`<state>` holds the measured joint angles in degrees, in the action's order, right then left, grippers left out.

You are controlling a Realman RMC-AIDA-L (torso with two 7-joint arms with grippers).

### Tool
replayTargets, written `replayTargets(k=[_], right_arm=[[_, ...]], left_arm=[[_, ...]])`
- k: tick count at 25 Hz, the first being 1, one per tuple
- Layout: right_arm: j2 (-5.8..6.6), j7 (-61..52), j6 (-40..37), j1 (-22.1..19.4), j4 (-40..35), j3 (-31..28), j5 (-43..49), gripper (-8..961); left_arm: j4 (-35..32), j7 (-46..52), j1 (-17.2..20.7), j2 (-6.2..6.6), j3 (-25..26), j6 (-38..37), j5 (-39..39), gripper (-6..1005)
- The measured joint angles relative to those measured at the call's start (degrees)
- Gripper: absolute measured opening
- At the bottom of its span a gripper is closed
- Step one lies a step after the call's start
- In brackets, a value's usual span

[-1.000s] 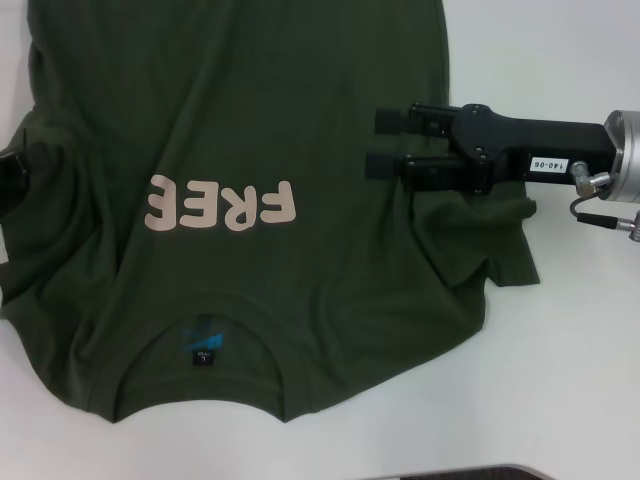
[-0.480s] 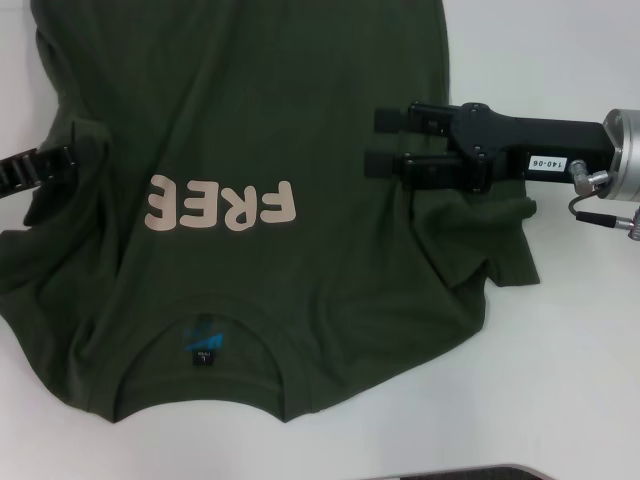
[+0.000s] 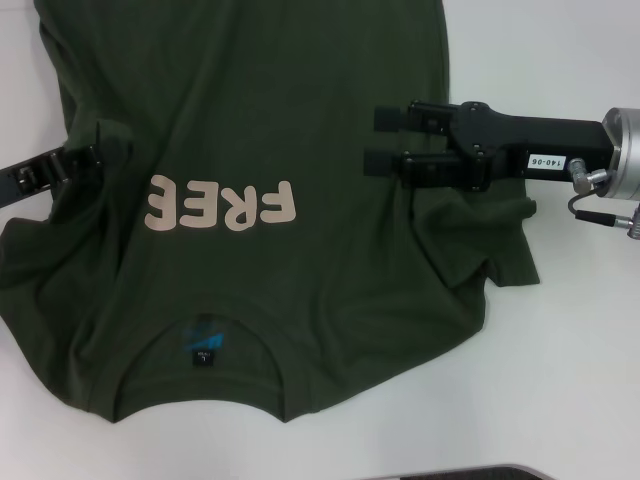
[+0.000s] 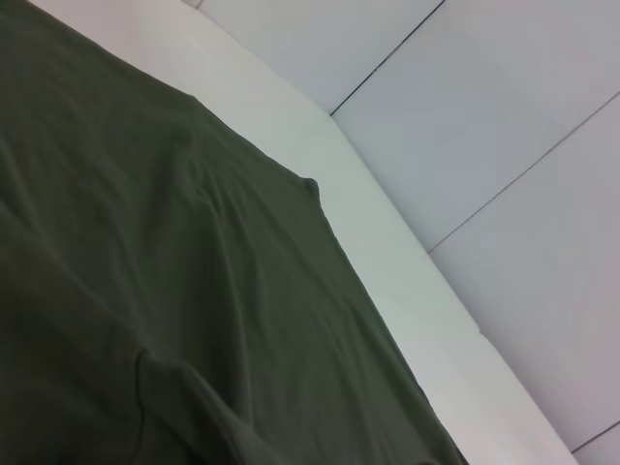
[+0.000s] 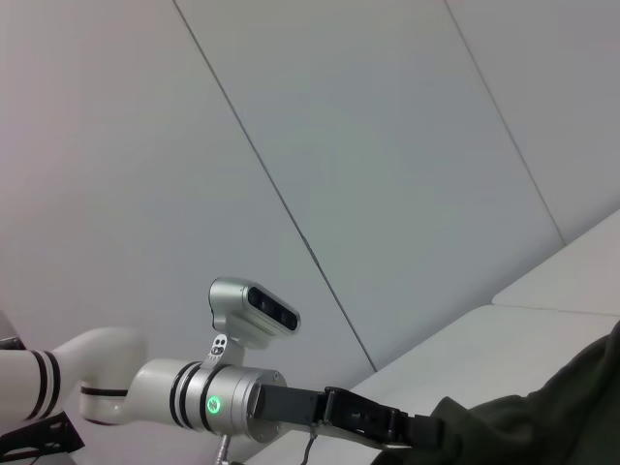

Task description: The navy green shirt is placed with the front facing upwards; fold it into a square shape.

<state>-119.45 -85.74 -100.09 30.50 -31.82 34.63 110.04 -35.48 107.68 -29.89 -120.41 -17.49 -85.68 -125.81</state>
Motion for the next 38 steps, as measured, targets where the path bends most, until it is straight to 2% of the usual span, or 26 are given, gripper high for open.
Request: replayTargets(k=[7,10,15,21,26,30,38], right_arm=[[0.00,-0.1,0.0,0.0,0.0,0.0,0.0,914],[0.00,-0.1,0.0,0.1,0.0,0.0,0.0,914],[0.00,-0.2,0.0,0.3,0.0,0.0,0.0,914],[0.00,-0.3,0.0,0.3,0.0,0.0,0.0,914],[0.00,-0.3,0.0,0.3,0.0,-0.3,0.0,914],[0.00,-0.3,0.4,0.3,0.0,-0.4,0.0,914],[-0.08,-0.6,0.5,2.1,2.2,0.0,0.0,914]], left_arm=[[0.1,0.1,-0.1,-0.74,-0.3,-0.5,0.2,6],[0.1,0.2,-0.2,-1.13,-2.2,-0.7,0.2,160],[0.1,1.2,-0.6,-1.58,-5.1,-0.8,0.3,255],[-1.8,1.0,-0.2,-1.81,-5.3,-0.9,2.9,368],[-4.9,-1.6,1.7,-1.56,-5.4,0.1,3.8,641],[-6.5,-3.5,3.5,-0.82,-5.1,0.4,3.9,672],[-8.5,-8.7,5.7,-0.62,-1.5,-3.8,4.4,688]])
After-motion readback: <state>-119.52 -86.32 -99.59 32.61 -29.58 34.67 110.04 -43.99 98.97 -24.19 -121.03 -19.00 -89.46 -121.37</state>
